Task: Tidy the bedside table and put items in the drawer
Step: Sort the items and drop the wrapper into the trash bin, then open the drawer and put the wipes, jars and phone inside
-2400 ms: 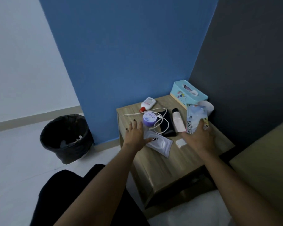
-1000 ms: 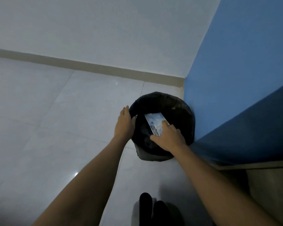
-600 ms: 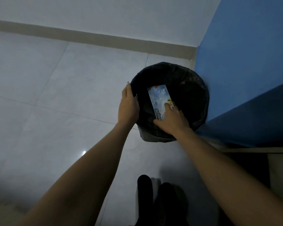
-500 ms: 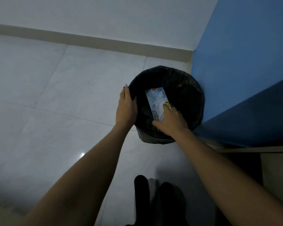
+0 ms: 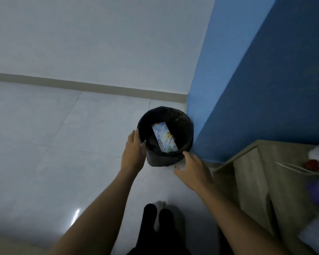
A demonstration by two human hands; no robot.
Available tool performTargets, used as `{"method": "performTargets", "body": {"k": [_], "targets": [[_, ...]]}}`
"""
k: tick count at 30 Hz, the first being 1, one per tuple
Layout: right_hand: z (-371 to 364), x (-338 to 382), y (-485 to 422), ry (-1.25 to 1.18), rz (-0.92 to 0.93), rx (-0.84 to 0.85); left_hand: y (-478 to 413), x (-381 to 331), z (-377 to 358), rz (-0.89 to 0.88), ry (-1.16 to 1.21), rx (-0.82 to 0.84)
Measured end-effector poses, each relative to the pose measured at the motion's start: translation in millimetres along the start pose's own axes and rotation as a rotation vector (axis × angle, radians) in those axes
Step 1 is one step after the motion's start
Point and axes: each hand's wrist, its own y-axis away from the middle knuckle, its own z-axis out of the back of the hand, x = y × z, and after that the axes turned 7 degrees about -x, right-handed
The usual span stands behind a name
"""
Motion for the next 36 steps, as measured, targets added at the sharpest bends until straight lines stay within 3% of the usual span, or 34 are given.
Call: {"method": "performTargets", "body": {"k": [7, 18, 27, 36], "targets": [[50.9, -43.2, 126.9, 0.002, -0.072, -0.239, 102.1, -57.4, 28.5, -0.125, 0.082, -0.045], [96.1, -193.8, 283.6, -0.036, -0.334, -0.632, 224.7, -153.5, -14.0, -0.267, 0.118, 0.177], [91.7, -238.8, 308.2, -0.047, -0.382, -0.667, 256.4, -195.6, -52.7, -0.323, 0.082, 0.305], [94.0, -274.4, 301.7, 0.051, -0.451, -0.713, 260.8, -221.7, -73.9, -0.41, 0.048, 0.326]]}}
